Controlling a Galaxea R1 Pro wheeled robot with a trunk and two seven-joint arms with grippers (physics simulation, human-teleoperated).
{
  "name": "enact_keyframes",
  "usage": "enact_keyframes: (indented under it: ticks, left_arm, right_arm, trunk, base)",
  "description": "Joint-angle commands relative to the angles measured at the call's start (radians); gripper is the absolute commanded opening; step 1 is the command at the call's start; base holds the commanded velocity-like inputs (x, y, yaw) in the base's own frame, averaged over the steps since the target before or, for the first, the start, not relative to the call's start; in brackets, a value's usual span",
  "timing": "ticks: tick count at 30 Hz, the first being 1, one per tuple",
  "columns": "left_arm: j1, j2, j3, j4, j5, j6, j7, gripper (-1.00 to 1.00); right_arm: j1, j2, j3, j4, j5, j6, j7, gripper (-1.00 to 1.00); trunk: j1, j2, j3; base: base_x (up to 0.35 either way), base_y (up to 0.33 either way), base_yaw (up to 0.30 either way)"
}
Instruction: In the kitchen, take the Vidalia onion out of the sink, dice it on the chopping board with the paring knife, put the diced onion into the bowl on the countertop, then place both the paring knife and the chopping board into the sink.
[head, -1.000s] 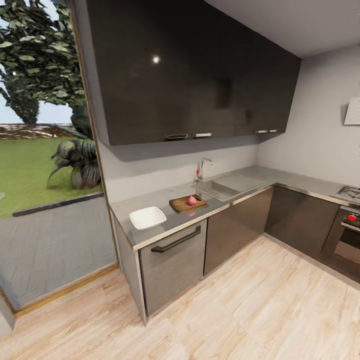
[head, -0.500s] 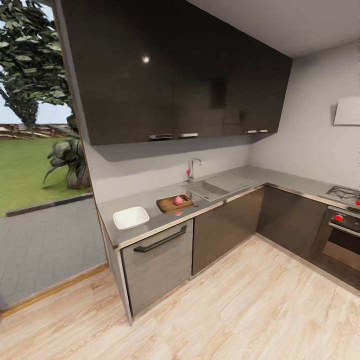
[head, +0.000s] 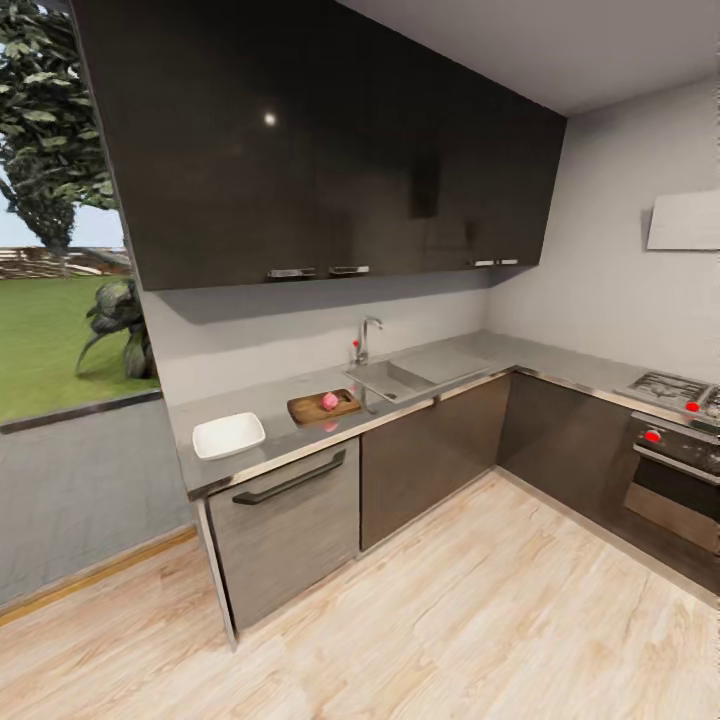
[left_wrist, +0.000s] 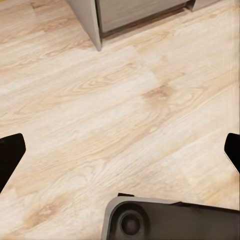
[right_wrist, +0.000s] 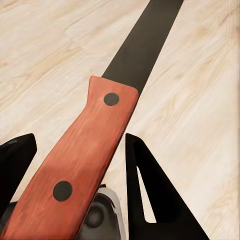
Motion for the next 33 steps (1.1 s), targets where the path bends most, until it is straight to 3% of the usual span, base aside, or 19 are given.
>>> enact_keyframes:
  ticks: [1,9,13,18,21,22,25,27,28,31,33]
  left_arm:
    - [0.001,-0.002,0.008,-0.002,-0.007,-0.001,-0.006,1.00]
    - [0.000,-0.002,0.008,-0.001,-0.006,0.000,-0.005,1.00]
    - [-0.003,-0.002,0.008,-0.001,-0.004,0.001,-0.005,1.00]
    - [-0.004,-0.002,0.008,-0.001,-0.004,0.001,-0.004,1.00]
    - [-0.004,-0.002,0.008,-0.001,-0.004,0.001,-0.004,1.00]
    - [-0.004,-0.002,0.008,-0.001,-0.004,0.001,-0.004,1.00]
    - [-0.004,-0.002,0.008,-0.001,-0.004,0.001,-0.004,1.00]
    - [-0.004,-0.002,0.008,-0.001,-0.004,0.001,-0.004,1.00]
    - [-0.004,-0.002,0.008,-0.001,-0.004,0.001,-0.004,1.00]
    - [-0.004,-0.002,0.008,-0.001,-0.004,0.001,-0.004,1.00]
    - [-0.004,-0.002,0.008,-0.001,-0.004,0.001,-0.004,1.00]
  right_arm:
    - [0.000,0.004,0.008,-0.002,-0.004,0.000,-0.008,-1.00]
    - [0.000,0.007,0.007,0.009,-0.004,0.000,-0.008,-1.00]
    - [0.000,0.004,0.007,0.084,-0.005,0.000,-0.008,-1.00]
    - [0.000,0.002,0.007,0.106,-0.002,0.000,-0.008,-1.00]
    - [0.000,-0.002,0.006,0.102,0.046,0.000,-0.008,-1.00]
    - [0.000,-0.003,0.006,0.101,0.083,0.000,-0.008,-1.00]
    - [0.000,-0.003,0.002,0.099,0.142,0.000,-0.008,-1.00]
    - [0.000,-0.003,-0.016,0.098,0.158,0.000,-0.008,-1.00]
    - [-0.001,-0.003,-0.047,0.098,0.175,0.000,-0.008,-1.00]
    - [-0.002,-0.002,-0.189,0.096,0.282,0.001,-0.008,-1.00]
    - [-0.002,-0.001,-0.261,0.095,0.357,0.001,-0.008,-1.00]
  trunk:
    - [0.000,0.000,0.000]
    - [0.000,0.000,0.000]
    - [0.000,0.000,0.000]
    - [0.000,0.000,0.000]
    - [0.000,0.000,0.000]
    - [0.000,0.000,0.000]
    - [0.000,0.000,0.000]
    - [0.000,0.000,0.000]
    - [0.000,0.000,0.000]
    - [0.000,0.000,0.000]
    - [0.000,0.000,0.000]
  base:
    - [0.000,-0.322,0.000]
    - [0.052,-0.308,0.000]
    - [0.220,-0.238,0.000]
    - [0.236,-0.230,0.000]
    - [0.239,-0.229,0.000]
    - [0.239,-0.229,0.000]
    - [0.238,-0.229,0.000]
    - [0.236,-0.229,0.000]
    - [0.235,-0.229,0.000]
    - [0.235,-0.229,0.000]
    - [0.234,-0.229,0.000]
